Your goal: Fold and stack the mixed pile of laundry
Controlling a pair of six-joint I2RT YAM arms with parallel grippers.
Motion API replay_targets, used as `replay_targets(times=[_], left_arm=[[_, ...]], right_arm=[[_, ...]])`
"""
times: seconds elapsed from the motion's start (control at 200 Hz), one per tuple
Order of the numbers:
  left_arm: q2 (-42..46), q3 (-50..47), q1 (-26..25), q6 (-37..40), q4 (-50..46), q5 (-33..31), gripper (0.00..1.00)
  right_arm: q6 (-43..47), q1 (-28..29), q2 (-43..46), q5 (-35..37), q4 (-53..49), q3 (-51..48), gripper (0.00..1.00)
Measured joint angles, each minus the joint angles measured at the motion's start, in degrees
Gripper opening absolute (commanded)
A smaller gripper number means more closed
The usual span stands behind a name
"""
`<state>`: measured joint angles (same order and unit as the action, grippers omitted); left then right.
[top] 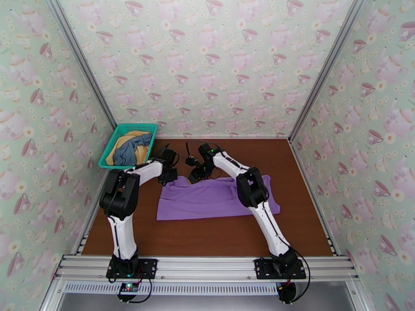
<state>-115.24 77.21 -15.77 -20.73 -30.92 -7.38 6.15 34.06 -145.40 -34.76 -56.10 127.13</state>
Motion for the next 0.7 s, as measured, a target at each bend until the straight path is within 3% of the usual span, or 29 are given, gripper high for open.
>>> replay_targets(times=[0.235,0.406,0.701], left_arm=[[0.39,-0.42,0.00,-0.04,3.43,-1.14,0.00],[5.64,-3.21,0.00,0.02,7.23,-2.64,0.00],[14.29,-8.15,-0.02,0.68,14.40,-4.48,0.00]], right_arm=[[-5.57,-0.46,9.14,4.92,8.59,-6.45,0.54],[-6.62,-1.57,14.12,5.11,11.96,-6.62,0.55],[-3.69,-3.30,9.51,1.62,10.54,-1.25,0.59]])
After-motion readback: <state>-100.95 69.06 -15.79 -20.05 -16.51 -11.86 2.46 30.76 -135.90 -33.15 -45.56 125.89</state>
